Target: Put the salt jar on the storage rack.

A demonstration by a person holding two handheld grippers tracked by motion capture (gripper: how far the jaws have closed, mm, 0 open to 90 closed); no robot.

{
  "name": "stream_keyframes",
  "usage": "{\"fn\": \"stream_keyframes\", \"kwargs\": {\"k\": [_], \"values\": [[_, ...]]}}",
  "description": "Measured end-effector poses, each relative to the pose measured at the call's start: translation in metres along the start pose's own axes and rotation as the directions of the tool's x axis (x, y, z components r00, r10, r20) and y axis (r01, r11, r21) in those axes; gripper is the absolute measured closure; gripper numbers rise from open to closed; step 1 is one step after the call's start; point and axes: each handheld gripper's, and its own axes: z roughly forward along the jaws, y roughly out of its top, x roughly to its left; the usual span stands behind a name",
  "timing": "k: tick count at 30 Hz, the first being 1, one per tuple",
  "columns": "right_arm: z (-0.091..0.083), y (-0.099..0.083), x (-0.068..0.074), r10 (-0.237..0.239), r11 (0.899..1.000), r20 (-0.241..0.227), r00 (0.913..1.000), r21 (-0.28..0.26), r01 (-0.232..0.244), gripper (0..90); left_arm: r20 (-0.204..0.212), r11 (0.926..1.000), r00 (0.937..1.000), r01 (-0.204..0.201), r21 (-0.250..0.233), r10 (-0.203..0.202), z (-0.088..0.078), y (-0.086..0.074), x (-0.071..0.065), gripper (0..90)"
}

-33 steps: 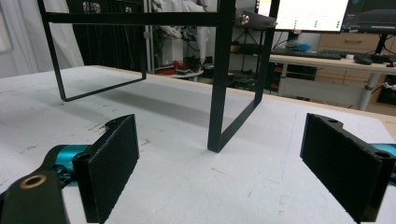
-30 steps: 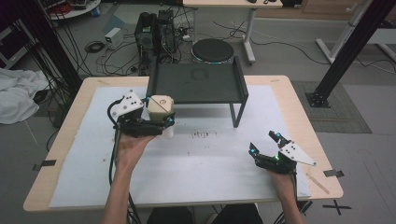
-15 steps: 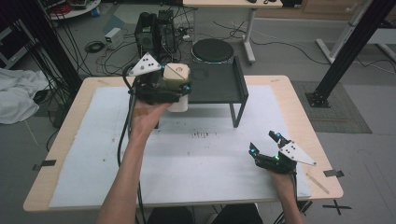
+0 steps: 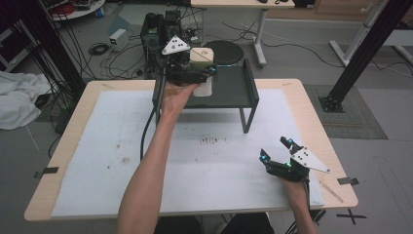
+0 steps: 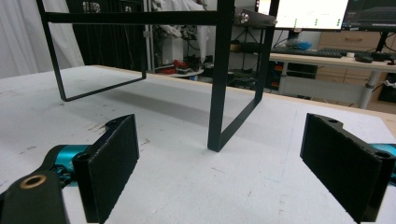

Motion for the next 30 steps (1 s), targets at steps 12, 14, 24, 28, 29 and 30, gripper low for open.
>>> {"fn": "stream_keyframes", "kwargs": {"k": [12,14,24,28,29,30], "values": [[0.0,0.0,0.001,0.008,1.0,-0.001,1.0,0.004,-0.008,10.8,-0.013,0.9993,0.9996,0.026,0.027,-0.025,0.032,-0.025,0.007,18.9],[0.0,0.0,0.001,0.006,1.0,0.0,1.0,0.005,-0.006,10.7,-0.021,0.9988,0.9989,0.043,0.021,-0.043,0.035,-0.031,0.008,18.9],[0.0,0.0,0.0,-0.001,1.0,-0.001,1.0,0.009,0.001,10.7,-0.009,0.9995,0.9995,0.032,-0.007,-0.032,0.034,-0.039,0.011,18.6],[0.0,0.0,0.0,-0.001,1.0,0.001,1.0,0.009,0.001,10.7,-0.008,0.9994,0.9995,0.031,-0.014,-0.031,0.034,-0.04,0.011,18.5],[0.0,0.0,0.0,-0.001,1.0,0.001,1.0,0.009,0.001,10.7,-0.008,0.9994,0.9995,0.031,-0.014,-0.031,0.034,-0.04,0.011,18.5],[0.001,0.0,0.0,0.001,1.0,0.001,1.0,0.008,-0.001,10.7,-0.007,0.9996,0.9996,0.028,-0.01,-0.028,0.034,-0.04,0.012,18.4]]}}
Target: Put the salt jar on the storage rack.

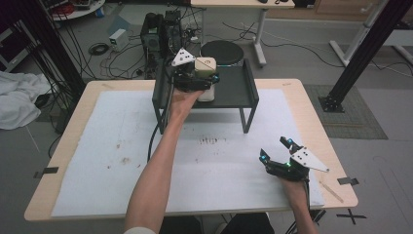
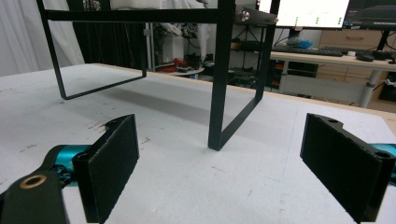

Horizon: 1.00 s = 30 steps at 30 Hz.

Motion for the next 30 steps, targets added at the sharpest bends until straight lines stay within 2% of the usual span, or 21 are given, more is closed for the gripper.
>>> {"fn": "stream_keyframes", "kwargs": {"k": [1,4,5,13,15,16,17,20,21,26,30], "values": [[-0.0002,0.0,-0.0002,-0.002,1.0,-0.002,1.0,0.002,0.002,10.7,0.0,0.9999,0.9999,0.011,-0.008,-0.011,0.0006,-0.0001,-0.0006,18.4],[0.0,0.0,-0.0001,-0.001,1.0,-0.001,1.0,0.0,0.001,10.7,-0.003,1.0,1.0,0.002,-0.001,-0.002,-0.0001,0.0,0.0,18.4],[0.0,0.0,0.0,-0.001,1.0,0.0,1.0,0.0,0.001,10.7,0.007,0.9999,0.9999,0.013,-0.01,-0.013,0.0008,-0.0005,0.0004,18.3],[-0.0002,0.0001,-0.0002,-0.001,1.0,-0.002,1.0,0.003,0.001,10.7,0.006,0.9994,0.9995,0.032,-0.016,-0.032,0.002,-0.0013,0.0002,16.3],[0.0,0.0,0.0,-0.001,1.0,0.0,1.0,0.0,0.001,10.7,0.007,0.9996,0.9997,0.024,-0.012,-0.024,0.0016,-0.0012,0.0009,15.2],[0.0,0.0,0.0,-0.002,1.0,-0.002,1.0,0.0,0.002,10.7,-0.008,0.9998,0.9998,0.018,-0.001,-0.018,0.0013,-0.0011,0.0012,10.9],[0.0,0.0,0.0,-0.002,1.0,-0.002,1.0,0.0,0.002,10.7,-0.019,0.9995,0.9994,0.029,-0.008,-0.029,0.0019,-0.0013,0.0008,10.9],[-0.0003,0.0001,-0.0002,-0.002,1.0,-0.002,1.0,0.003,0.002,10.7,-0.007,0.9994,0.9995,0.032,-0.013,-0.032,0.0008,-0.0017,0.0019,10.5],[-0.0002,0.0001,-0.0001,-0.001,1.0,-0.003,1.0,0.004,0.001,10.7,0.0,0.9998,0.9999,0.016,-0.015,-0.016,-0.0007,-0.0015,0.0027,8.5],[-0.0001,0.0002,0.0001,0.003,1.0,0.0,1.0,0.004,-0.003,10.7,-0.014,0.9996,0.9995,0.03,-0.004,-0.03,-0.001,-0.0023,0.0005,6.9],[-0.0001,0.0001,-0.0001,0.002,1.0,-0.001,1.0,0.003,-0.002,10.7,-0.004,0.9999,0.9999,0.016,0.004,-0.016,-0.0059,-0.0017,0.0007,6.9]]}}
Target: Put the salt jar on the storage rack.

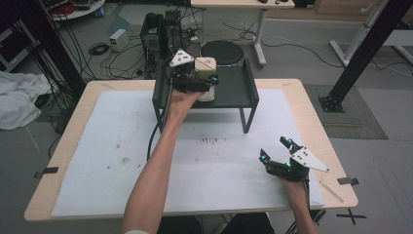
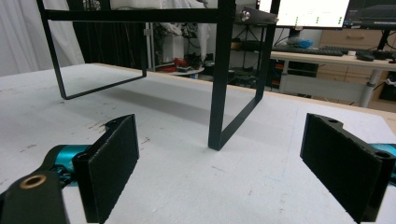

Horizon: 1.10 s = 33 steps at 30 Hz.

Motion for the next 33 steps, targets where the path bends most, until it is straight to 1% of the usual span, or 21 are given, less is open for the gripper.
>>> {"fn": "stream_keyframes", "kwargs": {"k": [2,8,11,13,14,16,17,18,19,20,21,23,24,25,26,27,28,29,30,32,33], "values": [[0.0,0.0,0.0,0.0,1.0,0.0,1.0,0.0,0.0,10.7,-0.002,1.0,1.0,-0.001,0.002,0.001,-0.002,0.001,-0.001,6.9],[0.0,0.0,0.0,0.0,1.0,0.0,1.0,0.0,0.0,10.7,0.005,0.9999,0.9999,-0.01,-0.004,0.01,-0.016,0.003,-0.003,6.9],[0.0,0.0,0.0,-0.001,1.0,0.001,1.0,0.0,0.001,10.7,-0.012,0.9997,0.9996,-0.025,-0.003,0.025,-0.025,0.004,-0.005,6.9],[0.0,0.0,0.0,-0.003,1.0,0.0,1.0,0.001,0.003,10.7,-0.008,0.9995,0.9995,-0.03,0.007,0.03,-0.032,0.005,-0.005,6.9],[0.0,0.0,0.0,0.0,1.0,0.001,1.0,0.0,0.0,10.7,-0.008,0.9994,0.9993,-0.035,0.004,0.035,-0.04,0.006,-0.006,6.9],[0.0,0.0,0.0,0.0,1.0,0.002,1.0,0.001,0.0,10.7,-0.006,0.999,0.999,-0.045,0.004,0.045,-0.044,0.006,-0.007,6.9],[0.0,0.0,0.0,-0.003,1.0,0.001,1.0,0.002,0.003,10.8,-0.003,0.999,0.999,-0.045,-0.007,0.045,-0.053,0.005,-0.009,6.9],[0.0,0.0,0.0,-0.003,1.0,0.001,1.0,0.002,0.003,10.8,-0.003,0.999,0.999,-0.045,-0.007,0.045,-0.053,0.005,-0.009,6.9],[0.0,0.0,0.0,-0.001,1.0,0.004,1.0,0.001,0.001,10.7,0.004,0.9988,0.9988,-0.048,-0.009,0.048,-0.061,0.004,-0.01,6.9],[0.0,0.0,0.0,-0.001,1.0,0.004,1.0,0.001,0.001,10.7,0.004,0.9988,0.9988,-0.048,-0.009,0.048,-0.061,0.004,-0.01,6.9],[0.0,0.0,0.0,-0.003,1.0,0.002,1.0,0.001,0.003,10.7,0.007,0.9982,0.9982,-0.06,0.002,0.06,-0.072,0.0,-0.011,6.9],[0.0,0.0,0.0,-0.003,1.0,-0.001,1.0,0.005,0.003,10.8,0.008,0.9988,0.9987,-0.05,-0.003,0.05,-0.076,-0.001,-0.012,7.0],[0.0,0.0,0.0,-0.003,1.0,-0.001,1.0,0.005,0.003,10.8,0.003,0.9981,0.9981,-0.061,0.002,0.061,-0.081,-0.003,-0.012,7.0],[0.0,0.0,0.0,-0.004,1.0,0.004,1.0,0.004,0.004,10.7,0.001,0.9982,0.9983,-0.059,-0.003,0.059,-0.091,-0.007,-0.011,6.9],[0.0,0.0,0.0,-0.002,1.0,0.002,1.0,0.004,0.002,10.7,0.001,0.9982,0.9983,-0.059,-0.003,0.059,-0.091,-0.007,-0.011,6.9],[0.0,0.0,0.0,-0.003,1.0,0.003,1.0,0.004,0.003,10.7,-0.005,0.9989,0.999,-0.044,-0.013,0.044,-0.101,-0.011,-0.012,6.9],[0.0,0.0,0.0,-0.003,1.0,0.003,1.0,0.004,0.003,10.7,-0.005,0.9989,0.999,-0.044,-0.013,0.044,-0.101,-0.011,-0.012,6.9],[0.0,0.0,0.0,-0.002,1.0,0.005,1.0,0.004,0.002,10.8,-0.012,0.9994,0.9997,-0.02,-0.028,0.02,-0.112,-0.016,-0.013,6.9],[0.0,0.0,0.0,-0.002,1.0,0.005,1.0,0.004,0.002,10.8,-0.012,0.9994,0.9997,-0.02,-0.028,0.02,-0.112,-0.016,-0.013,7.0],[0.0,0.0,0.0,0.0,1.0,0.007,1.0,0.006,0.0,10.7,-0.018,0.9994,0.9996,-0.022,-0.028,0.021,-0.122,-0.022,-0.013,6.9],[0.001,0.0,0.0,-0.001,1.0,0.007,1.0,0.003,0.001,10.7,-0.019,0.9992,0.9995,-0.027,-0.028,0.027,-0.131,-0.027,-0.011,7.0]]}}
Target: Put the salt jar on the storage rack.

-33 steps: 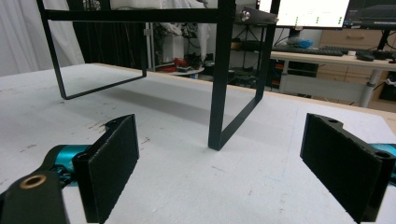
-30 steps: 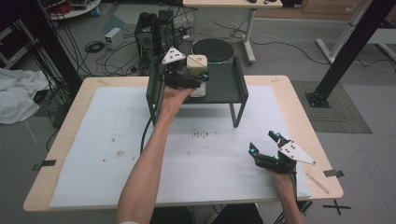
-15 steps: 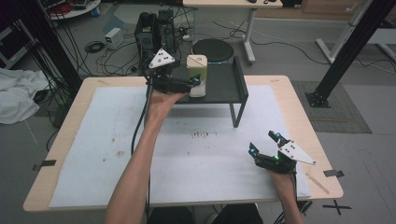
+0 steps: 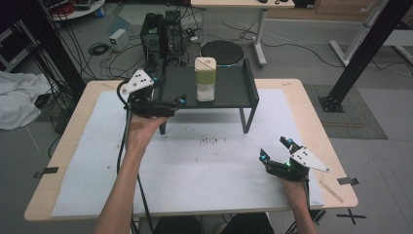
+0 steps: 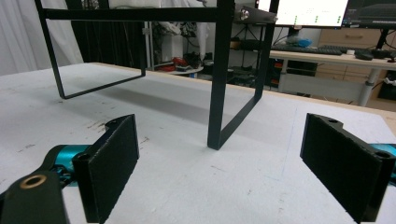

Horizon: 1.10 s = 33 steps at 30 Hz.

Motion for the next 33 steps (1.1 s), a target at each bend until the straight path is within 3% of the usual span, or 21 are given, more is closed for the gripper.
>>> {"fn": "stream_keyframes", "kwargs": {"k": [4,8,10,11,13,14,16,17,18,19,21,22,23,25,26,27,28,29,30,31,33], "values": [[0.0,0.0,0.0,-0.003,1.0,-0.002,1.0,0.002,0.003,10.7,-0.012,1.0,0.9999,-0.006,0.004,0.006,-0.014,-0.008,0.002,7.0],[0.0,0.0,0.0,0.003,1.0,0.0,1.0,0.001,-0.003,10.7,-0.022,0.9998,0.9997,0.007,-0.021,-0.007,-0.032,-0.019,0.004,6.9],[0.001,0.0,0.0,0.002,1.0,0.001,1.0,-0.005,-0.002,10.7,-0.028,0.9993,0.9995,0.013,-0.034,-0.014,-0.045,-0.033,0.005,6.9],[-0.002,0.0,0.006,0.077,0.996,-0.003,0.997,0.039,-0.077,10.7,-0.028,0.9993,0.9995,0.013,-0.034,-0.014,-0.045,-0.033,0.005,7.0],[-0.002,0.0,0.005,0.062,0.998,-0.006,0.9981,0.032,-0.062,10.7,-0.033,0.9991,0.9993,0.016,-0.039,-0.017,-0.052,-0.046,0.006,7.0],[0.001,0.0,0.0,-0.002,1.0,0.001,1.0,-0.002,0.002,10.7,-0.037,0.9979,0.9986,0.035,-0.055,-0.037,-0.06,-0.06,0.006,7.0],[0.0,0.0,0.0,-0.002,1.0,-0.003,1.0,0.004,0.002,10.7,-0.039,0.9977,0.9986,0.035,-0.058,-0.037,-0.064,-0.068,0.006,6.9],[0.002,0.0,-0.003,-0.037,0.999,0.002,0.9993,-0.026,0.037,10.7,-0.042,0.9974,0.9983,0.039,-0.06,-0.041,-0.066,-0.074,0.006,6.9],[0.001,0.0,0.0,0.002,1.0,-0.005,1.0,0.003,-0.002,10.7,-0.054,0.9966,0.997,0.052,-0.064,-0.056,-0.074,-0.093,0.009,6.9],[0.001,0.0,0.0,0.002,1.0,-0.005,1.0,0.003,-0.002,10.7,-0.054,0.9966,0.997,0.052,-0.064,-0.056,-0.074,-0.093,0.009,6.9],[0.001,0.0,0.0,-0.002,1.0,-0.004,1.0,0.002,0.002,10.7,-0.069,0.9967,0.9958,0.056,-0.06,-0.06,-0.079,-0.11,0.009,7.0],[0.001,0.0,0.0,-0.001,1.0,-0.005,1.0,0.005,0.001,10.7,-0.089,0.9971,0.9942,0.057,-0.051,-0.061,-0.083,-0.127,0.009,6.9],[0.001,0.0,0.0,-0.001,1.0,-0.005,1.0,0.005,0.001,10.7,-0.089,0.9971,0.9942,0.057,-0.051,-0.061,-0.083,-0.127,0.009,7.0],[0.001,0.0,0.0,0.0,1.0,-0.005,1.0,0.007,0.0,10.7,-0.112,0.9971,0.9913,0.066,-0.038,-0.07,-0.089,-0.15,0.01,7.0],[0.001,0.0,0.0,0.0,1.0,-0.005,1.0,0.007,0.0,10.7,-0.112,0.9971,0.9913,0.066,-0.038,-0.07,-0.089,-0.15,0.01,7.0],[0.001,0.0,0.0,-0.002,1.0,0.0,1.0,0.005,0.002,10.7,-0.142,0.996,0.9863,0.079,-0.042,-0.084,-0.092,-0.165,0.009,7.0],[0.001,0.0,0.0,-0.002,1.0,0.0,1.0,0.005,0.002,10.7,-0.142,0.996,0.9863,0.079,-0.042,-0.084,-0.092,-0.165,0.009,7.0],[0.001,0.0,0.0,-0.001,1.0,-0.001,1.0,0.008,0.001,10.7,-0.149,0.9946,0.9838,0.095,-0.042,-0.1,-0.094,-0.176,0.011,7.0],[0.001,0.0,0.0,-0.001,1.0,-0.001,1.0,0.008,0.001,10.7,-0.149,0.9946,0.9838,0.095,-0.042,-0.1,-0.094,-0.176,0.011,7.0],[0.001,0.0,0.0,-0.004,1.0,-0.003,1.0,0.006,0.004,10.7,-0.156,0.9919,0.9798,0.12,-0.041,-0.125,-0.096,-0.184,0.012,7.0],[0.001,0.0,0.0,-0.001,1.0,0.002,1.0,0.008,0.001,10.8,-0.163,0.9915,0.9784,0.121,-0.046,-0.127,-0.097,-0.187,0.011,7.0]]}}
